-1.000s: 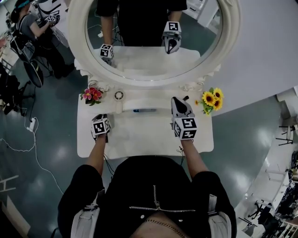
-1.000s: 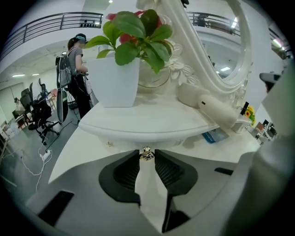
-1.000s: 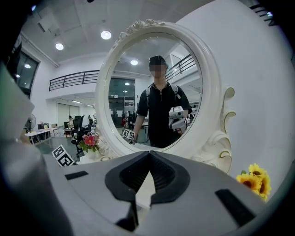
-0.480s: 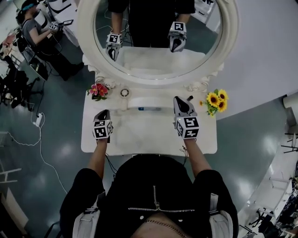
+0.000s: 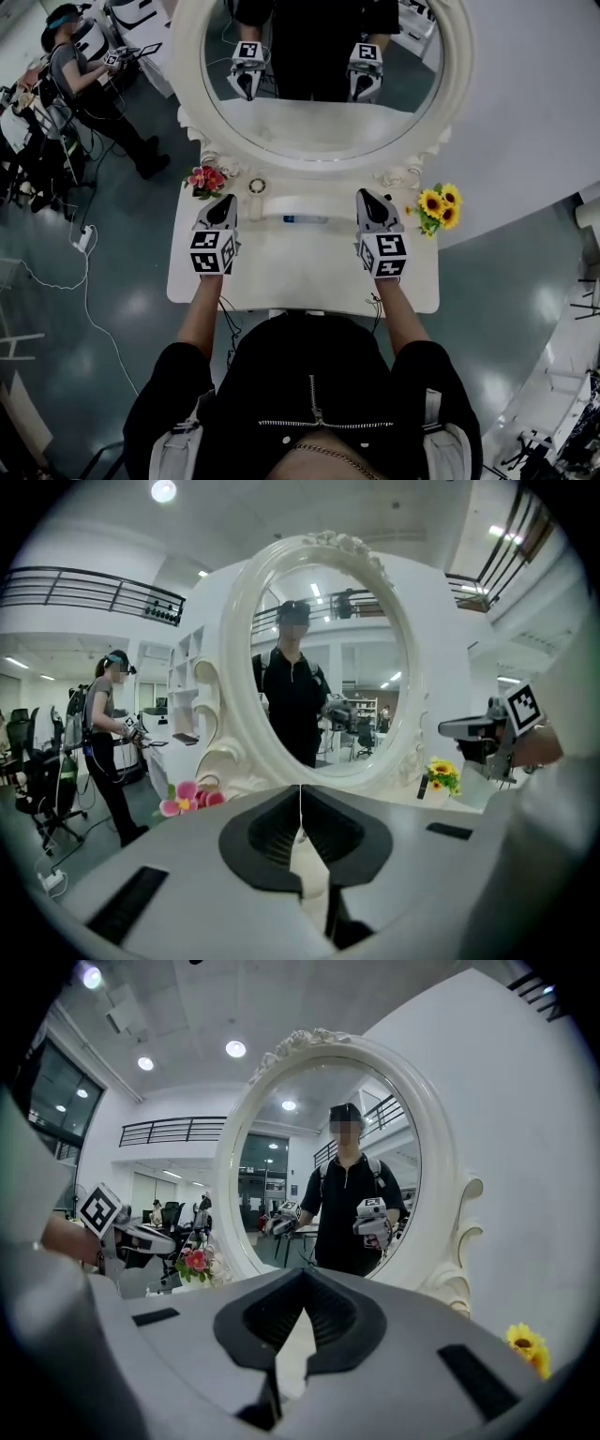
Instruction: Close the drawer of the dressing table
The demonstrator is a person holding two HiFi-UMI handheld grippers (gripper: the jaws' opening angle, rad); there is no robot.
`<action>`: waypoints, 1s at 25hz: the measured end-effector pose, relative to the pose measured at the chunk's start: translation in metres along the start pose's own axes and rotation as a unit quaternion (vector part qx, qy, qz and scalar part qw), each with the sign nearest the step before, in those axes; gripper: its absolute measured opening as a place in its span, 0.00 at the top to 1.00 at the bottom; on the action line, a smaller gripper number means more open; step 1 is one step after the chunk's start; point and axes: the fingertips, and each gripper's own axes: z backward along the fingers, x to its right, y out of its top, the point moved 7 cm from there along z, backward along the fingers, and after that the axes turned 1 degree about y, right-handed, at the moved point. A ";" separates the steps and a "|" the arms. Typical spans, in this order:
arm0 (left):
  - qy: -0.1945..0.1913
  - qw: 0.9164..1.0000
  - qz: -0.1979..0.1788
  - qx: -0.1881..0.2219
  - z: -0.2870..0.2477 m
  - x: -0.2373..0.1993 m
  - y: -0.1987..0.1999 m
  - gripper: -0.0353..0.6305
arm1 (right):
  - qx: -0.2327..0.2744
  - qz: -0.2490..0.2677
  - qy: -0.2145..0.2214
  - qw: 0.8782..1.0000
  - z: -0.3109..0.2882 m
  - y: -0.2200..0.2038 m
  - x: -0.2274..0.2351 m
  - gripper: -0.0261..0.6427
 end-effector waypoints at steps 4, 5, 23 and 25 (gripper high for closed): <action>-0.013 0.999 -0.011 0.030 0.005 0.016 0.023 0.91 | 0.024 0.005 -0.005 1.000 0.006 0.007 -0.002 0.96; -0.014 0.999 -0.013 0.033 0.006 0.019 0.026 0.91 | 0.028 0.005 -0.006 1.000 0.008 0.009 -0.002 0.96; -0.035 0.998 -0.029 0.045 0.012 0.033 0.025 0.91 | 0.021 -0.001 -0.014 1.000 0.017 0.005 -0.006 0.96; -0.035 0.998 -0.027 0.045 0.012 0.032 0.025 0.91 | 0.020 -0.002 -0.014 1.000 0.018 0.005 -0.006 0.96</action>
